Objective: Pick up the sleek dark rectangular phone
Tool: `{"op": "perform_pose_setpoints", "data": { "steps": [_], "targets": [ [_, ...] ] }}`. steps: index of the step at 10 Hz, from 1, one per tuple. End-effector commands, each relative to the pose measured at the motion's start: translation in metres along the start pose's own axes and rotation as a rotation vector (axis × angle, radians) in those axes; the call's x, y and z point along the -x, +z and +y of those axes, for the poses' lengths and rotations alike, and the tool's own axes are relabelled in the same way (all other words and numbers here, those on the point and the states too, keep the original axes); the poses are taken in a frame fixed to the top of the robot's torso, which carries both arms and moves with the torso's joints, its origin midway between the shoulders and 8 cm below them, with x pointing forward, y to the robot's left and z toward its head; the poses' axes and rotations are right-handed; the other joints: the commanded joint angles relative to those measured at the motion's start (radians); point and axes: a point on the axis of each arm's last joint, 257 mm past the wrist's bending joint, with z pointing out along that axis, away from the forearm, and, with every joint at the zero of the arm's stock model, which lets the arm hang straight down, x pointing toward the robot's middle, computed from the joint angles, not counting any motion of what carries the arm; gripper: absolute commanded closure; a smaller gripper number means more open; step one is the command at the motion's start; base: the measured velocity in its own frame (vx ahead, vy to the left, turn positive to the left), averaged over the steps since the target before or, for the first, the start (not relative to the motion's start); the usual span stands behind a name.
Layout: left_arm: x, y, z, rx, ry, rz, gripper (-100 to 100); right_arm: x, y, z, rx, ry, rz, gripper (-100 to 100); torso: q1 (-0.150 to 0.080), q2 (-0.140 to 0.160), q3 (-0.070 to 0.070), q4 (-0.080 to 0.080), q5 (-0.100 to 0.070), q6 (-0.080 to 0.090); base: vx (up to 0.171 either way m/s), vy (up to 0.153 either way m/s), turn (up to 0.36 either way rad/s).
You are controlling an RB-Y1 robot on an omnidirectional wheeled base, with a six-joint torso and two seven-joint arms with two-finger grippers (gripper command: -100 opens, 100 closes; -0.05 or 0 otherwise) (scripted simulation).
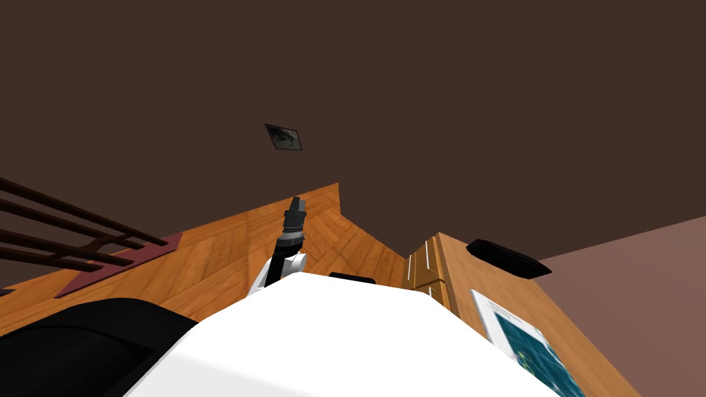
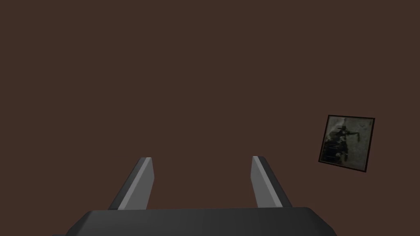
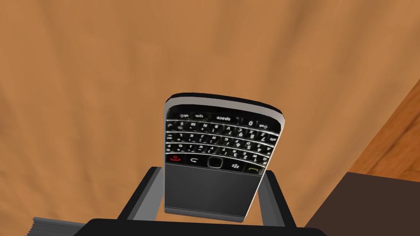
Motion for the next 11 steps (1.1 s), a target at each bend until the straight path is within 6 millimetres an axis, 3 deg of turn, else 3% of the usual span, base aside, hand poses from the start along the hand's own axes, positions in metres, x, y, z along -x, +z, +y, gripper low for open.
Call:
{"op": "perform_pose_setpoints", "data": {
  "steps": [1, 2, 3, 4, 10, 11],
  "targets": [
    [0.000, 0.000, 0.000, 0.000, 0.000, 0.000, 0, 0.000, 0.000, 0.000, 0.000, 0.000, 0.000, 100, 0.000, 0.000, 0.000, 0.000, 0.000, 0.000, 0.000, 0.000, 0.000],
    [0.000, 0.000, 0.000, 0.000, 0.000, 0.000, 0, 0.000, 0.000, 0.000, 0.000, -0.001, 0.000, 100, 0.000, 0.000, 0.000, 0.000, 0.000, 0.000, 0.000, 0.000, 0.000],
    [0.000, 0.000, 0.000, 0.000, 0.000, 0.000, 0, 0.000, 0.000, 0.000, 0.000, -0.001, 0.000, 0, 0.000, 0.000, 0.000, 0.000, 0.000, 0.000, 0.000, 0.000, 0.000],
    [0.000, 0.000, 0.000, 0.000, 0.000, 0.000, 0, -0.003, -0.006, -0.006, 0.005, -0.028, 0.001, 100, 0.000, 0.000, 0.000, 0.000, 0.000, 0.000, 0.078, -0.002, -0.258],
    [0.000, 0.000, 0.000, 0.000, 0.000, 0.000, 0, -0.008, -0.022, -0.019, 0.014, -0.087, 0.002, 100, 0.002, -0.008, -0.005, -0.002, 0.001, 0.000, 0.113, 0.013, -0.140],
    [0.000, 0.000, 0.000, 0.000, 0.000, 0.000, 0, -0.008, -0.022, -0.019, 0.015, -0.091, 0.003, 0, 0.001, -0.005, -0.003, -0.001, 0.000, -0.001, 0.008, 0.004, 0.008]
  ]
}}
